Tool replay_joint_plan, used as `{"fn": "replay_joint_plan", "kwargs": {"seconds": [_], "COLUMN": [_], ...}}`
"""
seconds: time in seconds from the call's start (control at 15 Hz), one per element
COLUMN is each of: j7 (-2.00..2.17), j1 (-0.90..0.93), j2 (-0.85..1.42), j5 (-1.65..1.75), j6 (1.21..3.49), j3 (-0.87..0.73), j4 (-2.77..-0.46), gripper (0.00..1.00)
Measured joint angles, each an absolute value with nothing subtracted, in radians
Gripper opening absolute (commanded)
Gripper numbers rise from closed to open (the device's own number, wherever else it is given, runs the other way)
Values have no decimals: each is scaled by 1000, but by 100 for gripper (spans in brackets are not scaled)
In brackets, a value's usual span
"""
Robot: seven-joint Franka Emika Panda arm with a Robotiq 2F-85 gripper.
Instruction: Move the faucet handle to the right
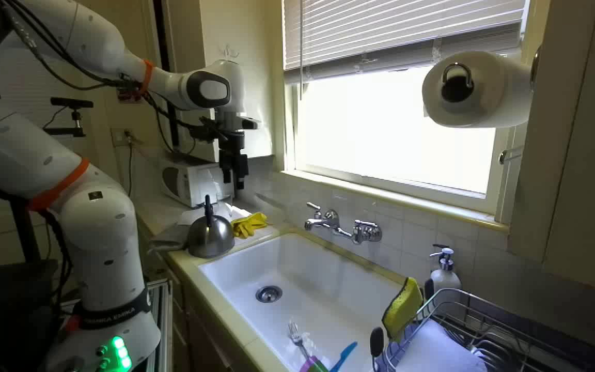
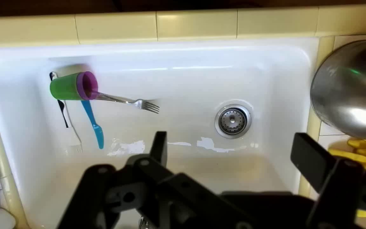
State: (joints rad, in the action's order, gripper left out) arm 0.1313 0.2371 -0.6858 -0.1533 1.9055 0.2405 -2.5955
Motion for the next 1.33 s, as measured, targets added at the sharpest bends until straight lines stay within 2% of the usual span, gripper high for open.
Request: {"fn": "replay_joint_plan", "kwargs": {"seconds": [0.53,0.73,1.0,1.13,1.33], "j7": [183,313,569,723,940], "j1": [221,168,70,-48,-256], "j2": [-679,-610,-398,-285,-174], "j5": [-151,-148,-86,-2,144], "j6": [1938,2137,2499,2627,2676], "j3": [246,292,421,531,678], "j4": [-2595,-2598,-2574,-2529,-2434], "gripper": [100,100,100,100,100]}}
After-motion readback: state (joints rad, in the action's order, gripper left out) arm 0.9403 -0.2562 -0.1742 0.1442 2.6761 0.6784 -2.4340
